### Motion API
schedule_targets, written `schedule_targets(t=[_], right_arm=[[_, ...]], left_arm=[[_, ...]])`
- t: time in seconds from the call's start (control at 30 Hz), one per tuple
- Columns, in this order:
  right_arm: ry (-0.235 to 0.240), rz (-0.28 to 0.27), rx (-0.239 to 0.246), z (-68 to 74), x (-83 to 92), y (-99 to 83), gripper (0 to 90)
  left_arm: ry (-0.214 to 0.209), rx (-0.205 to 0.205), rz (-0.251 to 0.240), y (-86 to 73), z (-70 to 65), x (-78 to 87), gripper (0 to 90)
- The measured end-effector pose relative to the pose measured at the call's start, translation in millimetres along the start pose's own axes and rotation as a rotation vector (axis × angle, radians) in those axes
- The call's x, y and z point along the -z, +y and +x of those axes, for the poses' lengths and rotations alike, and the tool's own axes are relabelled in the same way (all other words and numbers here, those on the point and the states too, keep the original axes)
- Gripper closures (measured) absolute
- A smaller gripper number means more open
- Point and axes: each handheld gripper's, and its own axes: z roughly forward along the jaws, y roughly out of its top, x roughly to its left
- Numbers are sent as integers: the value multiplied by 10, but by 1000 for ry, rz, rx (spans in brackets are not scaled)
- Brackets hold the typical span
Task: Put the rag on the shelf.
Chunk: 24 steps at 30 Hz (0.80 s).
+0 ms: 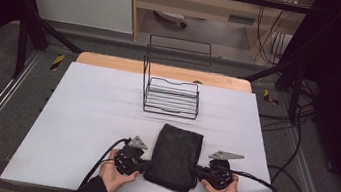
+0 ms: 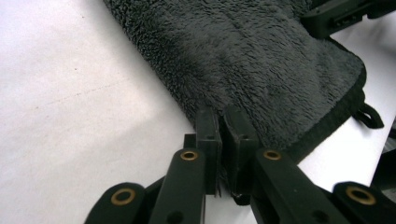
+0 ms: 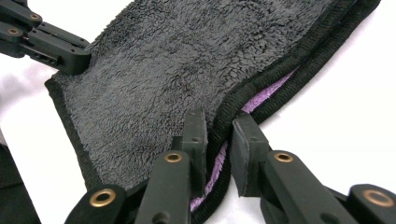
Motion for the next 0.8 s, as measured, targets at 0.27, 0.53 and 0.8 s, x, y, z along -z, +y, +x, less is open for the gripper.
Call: schedule_targets(t=[0.27,0.53,0.8], right_arm=[[24,12,80,96,-94,99,822],[39,7,111,157,-141,107,781],[15,-74,171,122,-26,142,584]], left_arm=[[25,-29,3,-169,-65,211,861],[18,-28,-20,-254,-12,229,844],[50,-78,-63,-208,35,330,646]])
